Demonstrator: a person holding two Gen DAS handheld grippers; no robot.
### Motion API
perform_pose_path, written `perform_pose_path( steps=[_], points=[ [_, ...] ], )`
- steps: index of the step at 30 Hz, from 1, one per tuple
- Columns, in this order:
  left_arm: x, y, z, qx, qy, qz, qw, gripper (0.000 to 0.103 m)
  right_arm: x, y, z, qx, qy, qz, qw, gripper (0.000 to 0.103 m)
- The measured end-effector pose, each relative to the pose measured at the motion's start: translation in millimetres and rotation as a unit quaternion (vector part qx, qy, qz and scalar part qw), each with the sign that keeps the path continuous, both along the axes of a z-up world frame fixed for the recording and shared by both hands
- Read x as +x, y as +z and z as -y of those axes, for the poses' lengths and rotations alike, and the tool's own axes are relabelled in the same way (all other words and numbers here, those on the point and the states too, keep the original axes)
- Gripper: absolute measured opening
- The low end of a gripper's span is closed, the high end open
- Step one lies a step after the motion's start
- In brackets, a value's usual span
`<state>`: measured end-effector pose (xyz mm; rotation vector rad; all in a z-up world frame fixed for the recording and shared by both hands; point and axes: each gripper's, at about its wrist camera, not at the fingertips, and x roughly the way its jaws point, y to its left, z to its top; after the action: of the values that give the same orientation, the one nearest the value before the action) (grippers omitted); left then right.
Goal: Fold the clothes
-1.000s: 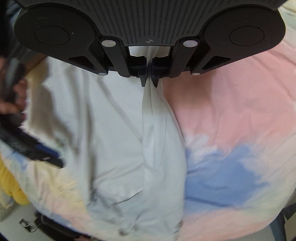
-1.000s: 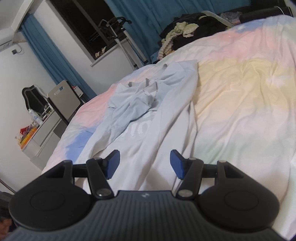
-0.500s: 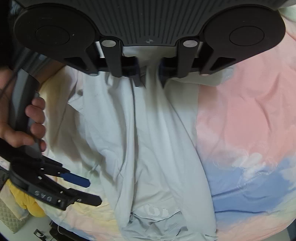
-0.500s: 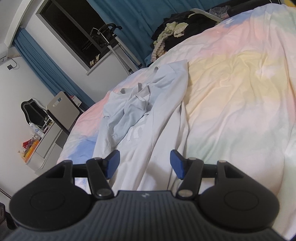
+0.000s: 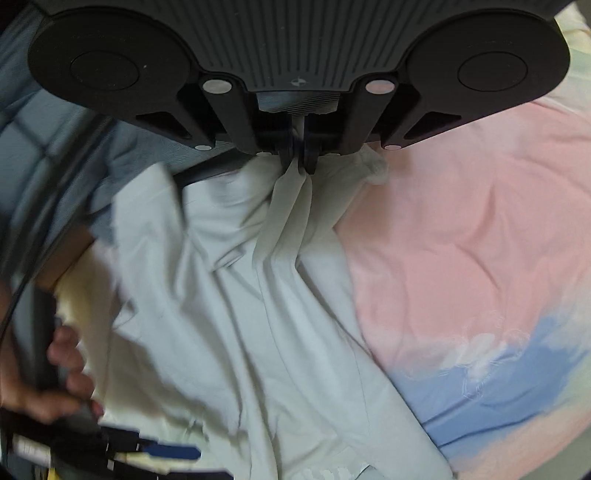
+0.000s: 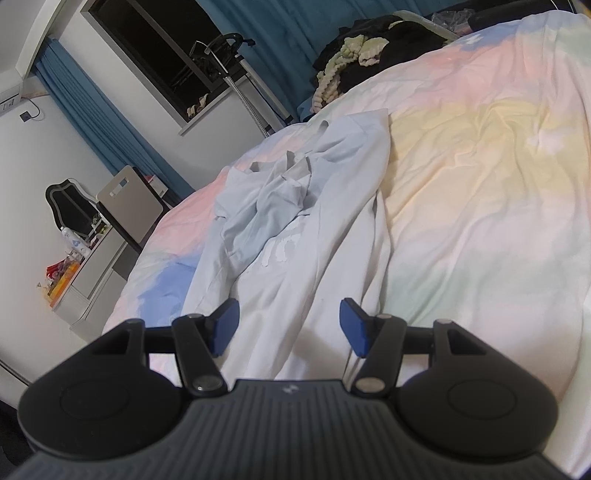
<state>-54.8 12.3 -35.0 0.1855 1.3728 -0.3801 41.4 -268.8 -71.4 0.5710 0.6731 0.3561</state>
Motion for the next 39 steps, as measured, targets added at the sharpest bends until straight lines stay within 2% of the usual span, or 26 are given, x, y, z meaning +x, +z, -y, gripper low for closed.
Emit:
perform_pose_path(
  steps=[1,3,5,6,8,9,10,13,15,16,18,19,22,25,27,30,33,35,36,38,39],
  points=[
    [2.0,7.1,-4.0,-0.037,0.028,-0.01,0.9989,0.006,-0.1,-0.1,0.5,0.0,-0.001,0.0,1.0,0.061],
    [2.4,17.0,-8.2,-0.114,0.071,-0.023,0.9907,0.006,-0.1,-0.2,1.6,0.001,-0.004,-0.001,1.0,0.061],
    [-1.3,18.4,-4.1,-0.156,0.087,-0.02,0.9837,0.006,0.3,-0.5,3.3,0.002,-0.007,-0.001,1.0,0.061],
    [-3.6,13.2,0.3,-0.164,0.089,-0.021,0.9821,0.007,0.6,-0.5,3.7,0.001,-0.008,-0.001,1.0,0.061],
    [-7.6,-4.3,14.1,-0.14,0.067,-0.018,0.9878,0.012,0.0,-0.5,3.4,-0.003,-0.006,-0.003,1.0,0.061],
    [-8.5,-14.2,18.8,-0.129,0.055,-0.021,0.9899,0.023,-0.5,-0.5,3.2,-0.005,-0.005,-0.004,1.0,0.061],
    [-9.0,-22.7,21.3,-0.127,0.048,-0.028,0.9904,0.042,-1.0,-0.6,2.9,-0.008,-0.003,-0.005,1.0,0.061],
    [-14.9,-22.7,15.5,-0.17,0.033,-0.031,0.9845,0.075,-6.4,0.1,6.4,-0.016,-0.002,-0.008,1.0,0.061],
    [-23.4,-7.6,6.1,-0.197,0.014,-0.016,0.9801,0.088,-11.6,0.8,11.6,-0.014,-0.004,-0.016,1.0,0.061],
    [-28.1,0.5,-0.1,-0.21,0.006,-0.007,0.9776,0.09,-15.1,0.9,13.7,-0.009,-0.002,-0.021,1.0,0.061],
    [-36.8,15.7,-15.3,-0.232,-0.002,0.013,0.9726,0.09,-22.7,1.1,17.5,0.007,0.004,-0.031,0.999,0.061],
    [-38.1,19.7,-24.1,-0.239,0.009,0.027,0.9705,0.091,-27.0,0.5,16.2,0.006,0.008,-0.038,0.999,0.062],
    [-34.5,22.4,-51.1,-0.254,0.071,0.067,0.9622,0.091,-40.6,-2.1,8.4,-0.008,0.022,-0.061,0.998,0.062],
    [-14.9,4.2,-62.4,-0.235,0.14,0.083,0.9584,0.091,-54.2,-4.8,0.5,-0.022,0.036,-0.084,0.996,0.062],
    [-0.2,-13.7,-58.8,-0.22,0.158,0.06,0.9609,0.091,-59.9,-6.3,-6.1,-0.032,0.046,-0.095,0.994,0.063],
    [14.8,-37.1,-48.5,-0.179,0.165,0.026,0.9697,0.089,-61.8,-9.0,-16.0,-0.05,0.063,-0.106,0.991,0.069],
    [18.7,-51.0,-44.3,-0.179,0.161,0.0,0.9705,0.089,-59.7,-19.2,-25.1,-0.055,0.091,-0.134,0.985,0.07],
    [18.1,-54.5,-45.7,-0.197,0.148,-0.017,0.9691,0.086,-59.8,-24.1,-31.5,-0.062,0.106,-0.146,0.982,0.07],
    [17.2,-56.6,-46.9,-0.212,0.139,-0.032,0.9668,0.083,-60.7,-24.5,-35.1,-0.072,0.11,-0.146,0.98,0.07],
    [13.0,-57.7,-49.4,-0.219,0.135,-0.044,0.9653,0.069,-62.6,-25.4,-42.4,-0.09,0.117,-0.147,0.978,0.066],
    [10.6,-56.5,-50.2,-0.215,0.134,-0.043,0.9664,0.057,-63.9,-24.8,-43.6,-0.096,0.117,-0.146,0.978,0.054]
  ],
)
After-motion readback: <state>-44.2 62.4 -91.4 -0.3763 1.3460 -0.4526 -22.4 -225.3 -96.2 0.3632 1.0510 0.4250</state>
